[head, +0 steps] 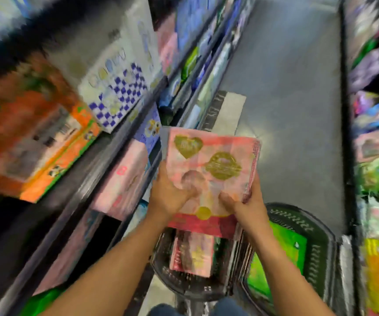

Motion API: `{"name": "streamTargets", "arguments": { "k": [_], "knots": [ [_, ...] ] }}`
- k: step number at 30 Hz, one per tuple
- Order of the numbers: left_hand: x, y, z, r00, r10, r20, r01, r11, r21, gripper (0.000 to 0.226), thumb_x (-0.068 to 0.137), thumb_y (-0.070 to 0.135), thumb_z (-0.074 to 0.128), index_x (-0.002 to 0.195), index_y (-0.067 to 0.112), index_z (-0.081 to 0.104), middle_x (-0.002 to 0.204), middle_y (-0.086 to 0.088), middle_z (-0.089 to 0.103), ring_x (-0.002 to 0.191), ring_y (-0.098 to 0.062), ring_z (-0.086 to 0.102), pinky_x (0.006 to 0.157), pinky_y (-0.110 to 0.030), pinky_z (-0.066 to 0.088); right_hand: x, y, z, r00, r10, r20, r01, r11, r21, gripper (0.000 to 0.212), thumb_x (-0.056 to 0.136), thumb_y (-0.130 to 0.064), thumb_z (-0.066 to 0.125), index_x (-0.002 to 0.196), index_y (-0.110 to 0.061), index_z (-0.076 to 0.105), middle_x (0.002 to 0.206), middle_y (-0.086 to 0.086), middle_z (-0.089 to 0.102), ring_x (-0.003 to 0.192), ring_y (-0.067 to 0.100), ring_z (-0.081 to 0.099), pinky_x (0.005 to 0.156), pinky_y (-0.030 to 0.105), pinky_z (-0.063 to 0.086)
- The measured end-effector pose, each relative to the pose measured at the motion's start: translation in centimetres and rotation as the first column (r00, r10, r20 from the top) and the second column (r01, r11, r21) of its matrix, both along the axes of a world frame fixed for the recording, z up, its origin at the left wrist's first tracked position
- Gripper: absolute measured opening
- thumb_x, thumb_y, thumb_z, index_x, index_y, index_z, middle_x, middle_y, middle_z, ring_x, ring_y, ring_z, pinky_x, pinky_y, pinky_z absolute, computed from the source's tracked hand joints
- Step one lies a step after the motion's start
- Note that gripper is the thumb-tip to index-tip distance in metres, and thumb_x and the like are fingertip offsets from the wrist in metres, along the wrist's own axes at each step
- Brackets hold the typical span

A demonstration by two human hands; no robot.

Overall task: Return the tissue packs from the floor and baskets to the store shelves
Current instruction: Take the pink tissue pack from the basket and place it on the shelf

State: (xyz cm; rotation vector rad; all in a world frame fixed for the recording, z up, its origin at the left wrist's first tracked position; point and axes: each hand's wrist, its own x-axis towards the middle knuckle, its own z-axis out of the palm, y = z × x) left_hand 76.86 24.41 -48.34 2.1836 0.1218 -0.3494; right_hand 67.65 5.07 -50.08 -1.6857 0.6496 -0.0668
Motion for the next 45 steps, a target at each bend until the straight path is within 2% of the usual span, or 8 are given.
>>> {"name": "streamTargets", "arguments": {
  "k": [2,7,19,30,34,37,42,45],
  "knots": [
    [0.8,-1.0,6.1,0.995,-0.039,0.097,0.037,0.999,0.013,0.104,0.05,0.047,0.093,0.139,0.025,0.045,0.121,0.007,0.062,0.115,-0.016,0.062,0.073,-0.025,0.044,1.4,-0.9,5.3,0.996,0.012,0.092,-0.008,0.999,-0.038,0.096,0.063,-0.041,0.085,0.144,-0.046,0.034,0.131,-0.011,0.064,0.117,0.014,0.064,0.099,0.05,0.052],
    [1.8,-2.9,19.6,0.956,-0.02,0.293,0.016,1.0,0.015,0.117,0.051,0.065,0.087,0.147,0.029,0.031,0.136,-0.008,0.061,0.121,-0.035,0.06,0.09,-0.044,0.053,3.8,-3.2,18.2,0.957,0.038,0.289,0.002,0.991,-0.135,0.09,0.055,-0.048,0.083,0.135,-0.048,0.041,0.117,-0.02,0.068,0.106,0.012,0.067,0.093,0.053,0.054],
    [-3.4,2.3,37.5,0.659,0.243,0.712,-0.228,0.966,-0.119,0.122,0.045,0.09,0.073,0.144,0.029,0.038,0.134,0.006,0.063,0.122,-0.019,0.061,0.098,-0.046,0.054,6.9,-1.0,38.0,0.646,0.386,0.658,-0.089,0.895,-0.437,0.102,0.062,-0.046,0.091,0.145,-0.039,0.034,0.13,-0.02,0.06,0.116,0.005,0.061,0.1,0.043,0.052],
    [-14.3,16.7,41.4,0.435,0.476,0.764,-0.622,0.773,-0.127,0.089,0.062,0.056,0.09,0.133,0.032,0.04,0.123,0.012,0.063,0.113,-0.012,0.062,0.091,-0.041,0.056,7.4,15.6,41.3,0.349,0.581,0.735,-0.418,0.799,-0.433,0.11,0.057,-0.04,0.089,0.144,-0.022,0.024,0.126,-0.012,0.045,0.113,0.001,0.047,0.096,0.028,0.04],
    [-18.3,21.4,41.5,0.418,0.591,0.69,-0.751,0.652,-0.103,0.11,0.073,0.035,0.088,0.155,0.016,0.017,0.135,0.0,0.048,0.132,-0.025,0.043,0.099,-0.033,0.042,6.6,23.0,40.4,0.223,0.575,0.787,-0.511,0.756,-0.408,0.106,0.058,-0.014,0.095,0.133,-0.019,0.021,0.126,-0.008,0.048,0.1,-0.01,0.058,0.091,0.019,0.048],
    [-20.8,25.6,40.8,0.376,0.687,0.621,-0.845,0.529,-0.073,0.092,0.064,0.044,0.088,0.137,0.001,0.05,0.123,-0.013,0.063,0.118,-0.033,0.059,0.092,-0.038,0.052,5.4,28.1,39.8,0.155,0.577,0.802,-0.567,0.717,-0.406,0.104,0.061,-0.022,0.094,0.132,-0.018,0.019,0.124,-0.019,0.049,0.107,-0.009,0.06,0.083,0.006,0.046],
    [-24.7,30.3,39.5,0.303,0.716,0.629,-0.911,0.411,-0.03,0.083,0.065,0.031,0.088,0.128,0.001,0.043,0.12,-0.02,0.059,0.118,-0.04,0.055,0.095,-0.046,0.051,3.4,35.1,39.4,0.1,0.701,0.706,-0.617,0.601,-0.509,0.1,0.064,-0.013,0.089,0.119,-0.047,0.013,0.112,-0.026,0.049,0.1,0.0,0.061,0.083,0.026,0.052],
    [-25.9,32.4,38.8,0.314,0.701,0.64,-0.914,0.406,0.004,0.103,0.067,0.039,0.09,0.143,0.004,0.031,0.134,-0.019,0.053,0.127,-0.04,0.05,0.1,-0.043,0.047,2.8,38.2,39.0,0.093,0.773,0.628,-0.646,0.527,-0.552,0.099,0.063,-0.016,0.09,0.116,-0.047,0.012,0.104,-0.02,0.052,0.096,0.017,0.062,0.081,0.033,0.05]
  ]
}}
